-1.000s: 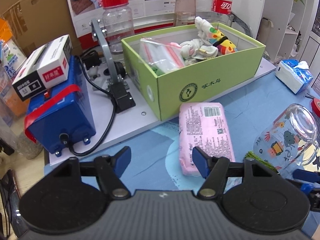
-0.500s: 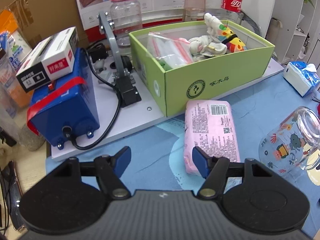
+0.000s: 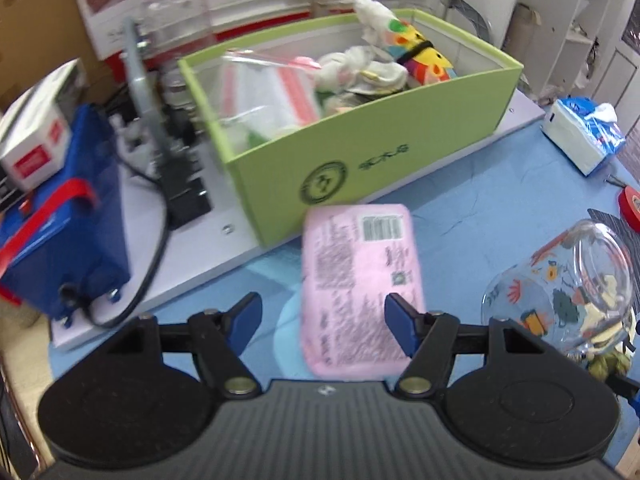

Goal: Organize soft objects
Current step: 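Move the left tool to the pink soap bar while the right tool approaches the green pouch, then close the left tool on the pink soap bar while the right tool grasps the green pouch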

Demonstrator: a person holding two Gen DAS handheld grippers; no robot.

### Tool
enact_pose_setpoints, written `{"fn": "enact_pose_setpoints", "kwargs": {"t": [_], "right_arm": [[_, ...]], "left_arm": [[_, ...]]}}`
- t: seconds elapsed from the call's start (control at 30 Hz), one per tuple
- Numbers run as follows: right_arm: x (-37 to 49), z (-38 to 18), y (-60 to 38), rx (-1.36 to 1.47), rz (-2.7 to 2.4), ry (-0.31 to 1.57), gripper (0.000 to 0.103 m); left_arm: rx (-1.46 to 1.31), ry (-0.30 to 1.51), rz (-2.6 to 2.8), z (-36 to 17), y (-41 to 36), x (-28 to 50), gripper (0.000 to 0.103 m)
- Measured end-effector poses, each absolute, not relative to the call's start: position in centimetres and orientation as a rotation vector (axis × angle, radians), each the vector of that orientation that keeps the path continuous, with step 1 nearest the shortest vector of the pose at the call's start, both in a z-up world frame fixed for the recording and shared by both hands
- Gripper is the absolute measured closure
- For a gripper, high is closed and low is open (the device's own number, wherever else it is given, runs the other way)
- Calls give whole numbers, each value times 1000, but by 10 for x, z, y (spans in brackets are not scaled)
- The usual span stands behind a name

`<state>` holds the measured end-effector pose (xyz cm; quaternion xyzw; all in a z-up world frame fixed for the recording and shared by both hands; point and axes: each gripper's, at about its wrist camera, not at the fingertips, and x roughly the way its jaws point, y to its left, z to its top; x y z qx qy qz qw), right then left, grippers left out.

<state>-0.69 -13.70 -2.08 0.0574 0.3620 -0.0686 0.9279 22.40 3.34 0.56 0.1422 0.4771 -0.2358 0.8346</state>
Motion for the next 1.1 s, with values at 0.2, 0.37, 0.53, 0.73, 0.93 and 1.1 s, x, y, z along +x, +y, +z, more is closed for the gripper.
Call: {"fn": "enact_pose_setpoints", "kwargs": {"t": [0.2,0.37,0.53,0.73,0.93,1.1], "right_arm": [[-6,-28,-153,202,-73,739,39],[0,-32,-166,268,-38,730,39],[1,-33,-174,300,-19,722,39],[-3,-30,-188,329,-28,699,39],[-5,-24,-187,266,42,695,38],[1,-11,-171,111,194,696,38]], "left_arm": [[428,1007,-544,-3,6,233,35],[383,1011,-641,7,-1,229,36],[497,1036,-566,-6,-22,233,35],[462,1085,-497,-15,-1,240,32],[360,1097,-410,-21,61,233,30],[280,1089,-374,-20,101,228,30]]}}
